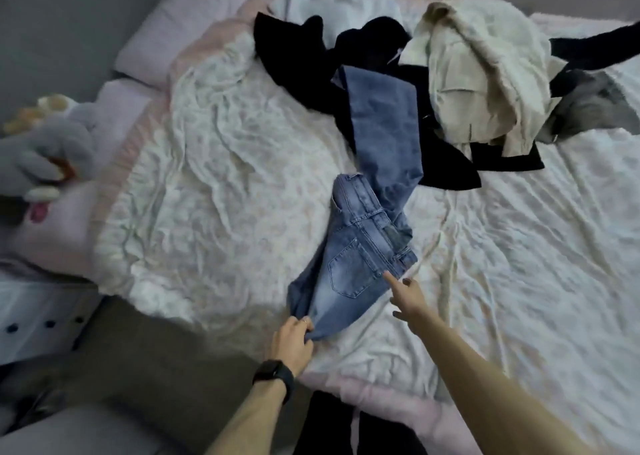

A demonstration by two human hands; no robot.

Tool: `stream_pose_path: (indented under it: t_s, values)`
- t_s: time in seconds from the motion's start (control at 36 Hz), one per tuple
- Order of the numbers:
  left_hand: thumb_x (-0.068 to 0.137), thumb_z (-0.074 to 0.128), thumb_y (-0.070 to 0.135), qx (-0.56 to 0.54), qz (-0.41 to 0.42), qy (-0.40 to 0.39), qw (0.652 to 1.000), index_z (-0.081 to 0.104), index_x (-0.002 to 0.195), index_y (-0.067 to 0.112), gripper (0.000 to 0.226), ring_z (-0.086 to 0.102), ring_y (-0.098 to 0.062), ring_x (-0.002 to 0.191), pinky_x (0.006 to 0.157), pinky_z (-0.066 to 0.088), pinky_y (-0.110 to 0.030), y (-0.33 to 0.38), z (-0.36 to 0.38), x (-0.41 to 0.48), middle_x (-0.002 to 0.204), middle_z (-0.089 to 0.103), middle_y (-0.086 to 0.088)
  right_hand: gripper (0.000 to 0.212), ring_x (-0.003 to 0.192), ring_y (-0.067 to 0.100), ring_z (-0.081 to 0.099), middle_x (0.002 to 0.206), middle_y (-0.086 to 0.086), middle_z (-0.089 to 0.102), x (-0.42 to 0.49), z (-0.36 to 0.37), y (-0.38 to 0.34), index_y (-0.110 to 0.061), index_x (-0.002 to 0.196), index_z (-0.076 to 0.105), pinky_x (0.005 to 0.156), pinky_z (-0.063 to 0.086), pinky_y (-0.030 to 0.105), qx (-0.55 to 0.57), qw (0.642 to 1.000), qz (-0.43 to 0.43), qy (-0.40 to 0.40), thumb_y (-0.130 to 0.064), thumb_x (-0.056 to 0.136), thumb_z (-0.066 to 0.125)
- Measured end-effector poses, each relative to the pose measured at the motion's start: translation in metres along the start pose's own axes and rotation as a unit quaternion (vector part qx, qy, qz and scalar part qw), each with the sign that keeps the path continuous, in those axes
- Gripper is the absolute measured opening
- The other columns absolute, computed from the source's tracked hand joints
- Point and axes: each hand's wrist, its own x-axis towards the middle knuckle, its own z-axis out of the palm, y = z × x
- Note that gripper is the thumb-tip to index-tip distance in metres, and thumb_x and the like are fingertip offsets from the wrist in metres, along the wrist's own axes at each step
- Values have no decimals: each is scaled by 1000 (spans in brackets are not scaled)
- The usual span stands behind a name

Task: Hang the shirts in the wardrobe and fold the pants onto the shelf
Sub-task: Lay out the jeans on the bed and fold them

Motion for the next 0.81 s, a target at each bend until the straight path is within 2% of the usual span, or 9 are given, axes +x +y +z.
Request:
stream_pose_path:
  t_s: [0.19,0.44,0.47,0.53,0.56,0.61,0.69,0.72,0.81]
  values:
    - [96,52,26,22,28,-40,999,60,124,25,29,55,-27,116,94,44,-36,7,17,3,129,50,-3,92,111,25,59,125,7,50,16,2,48,-9,156,25,84,54,41,-10,999,44,11,-58,90,66]
    - [99,51,28,-90,38,-27,995,58,130,30,32,57,-22,114,88,50,-38,47,16,17,136,50,5,57,128,29,57,139,15,59,63,13,12,-4,133,58,101,51,41,74,997,35,-7,-44,94,68]
    - [99,51,29,-97,39,-21,994,57,131,30,32,59,-22,110,84,50,-36,51,13,20,136,49,6,54,121,33,61,134,18,61,65,18,7,-3,130,60,98,54,42,79,996,38,-8,-42,95,68]
    - [100,51,31,-106,42,-11,993,56,129,32,30,60,-21,101,74,47,-33,59,7,28,135,49,8,50,90,33,67,114,20,63,71,23,1,-3,118,60,70,60,36,72,995,57,25,-45,93,69]
    - [100,51,32,-109,43,-5,993,56,128,33,29,60,-20,100,72,46,-32,63,4,32,134,49,9,57,86,31,65,114,19,59,73,24,-2,-2,122,54,64,57,35,56,994,69,62,-48,91,70]
    - [100,49,33,-111,48,5,993,54,129,35,30,60,-18,104,71,45,-30,69,-2,40,136,47,10,73,97,33,65,123,19,53,80,22,-2,-1,138,41,70,59,37,45,989,76,120,-46,89,71]
    - [101,49,35,-115,66,7,991,53,132,33,32,58,-15,112,78,49,-31,79,-13,57,141,44,10,28,47,14,49,66,6,54,89,12,-5,-10,104,52,38,40,21,138,986,47,78,-30,95,69]
    - [101,50,34,-118,71,7,990,52,133,33,32,57,-15,116,84,50,-32,82,-17,63,143,44,10,20,46,13,47,60,4,51,90,8,-6,-13,100,51,40,38,23,155,985,36,70,-25,97,67]
    - [100,52,36,-106,79,2,991,49,138,32,39,51,-17,128,97,48,-34,93,-24,76,148,42,8,17,73,13,61,90,4,66,81,-6,-7,-18,103,55,62,41,27,138,990,-3,28,-20,94,70]
